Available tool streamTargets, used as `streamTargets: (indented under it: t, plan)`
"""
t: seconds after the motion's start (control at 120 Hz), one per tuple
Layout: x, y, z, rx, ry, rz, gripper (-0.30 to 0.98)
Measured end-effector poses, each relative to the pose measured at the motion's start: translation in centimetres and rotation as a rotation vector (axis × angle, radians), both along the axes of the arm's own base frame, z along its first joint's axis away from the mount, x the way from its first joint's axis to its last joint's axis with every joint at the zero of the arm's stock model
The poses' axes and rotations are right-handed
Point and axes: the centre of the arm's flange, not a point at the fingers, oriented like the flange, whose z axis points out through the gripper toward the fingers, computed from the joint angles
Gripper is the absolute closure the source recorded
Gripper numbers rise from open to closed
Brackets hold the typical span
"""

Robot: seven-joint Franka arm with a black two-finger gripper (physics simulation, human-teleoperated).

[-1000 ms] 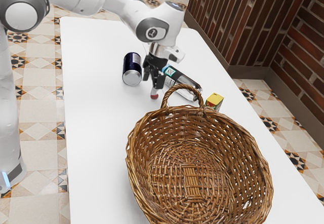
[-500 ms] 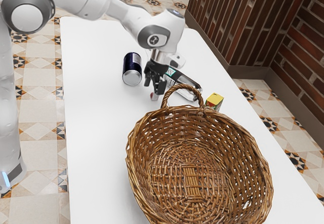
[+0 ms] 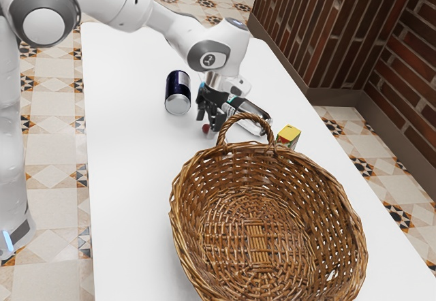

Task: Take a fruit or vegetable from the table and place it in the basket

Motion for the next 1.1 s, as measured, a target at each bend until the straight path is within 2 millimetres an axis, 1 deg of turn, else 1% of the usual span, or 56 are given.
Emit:
streamTargets:
  t: [0.325,0.467,0.517,0.75,1.025,1.1]
  plan:
    - [0.2,0.8,-0.8,-0.002,0.0,0.01,0.0]
    - [0.5,0.8,-1.0,-0.001,-0.006,0.004,0.0]
    - [0.6,0.7,-1.0,-0.001,-0.007,0.002,0.04]
    - [0.7,0.7,-0.9,0.003,-0.015,-0.002,0.28]
    - [0.7,0.9,-0.7,0.012,-0.02,-0.001,0.49]
    - [0.7,0.9,-0.6,0.014,-0.02,0.0,0.52]
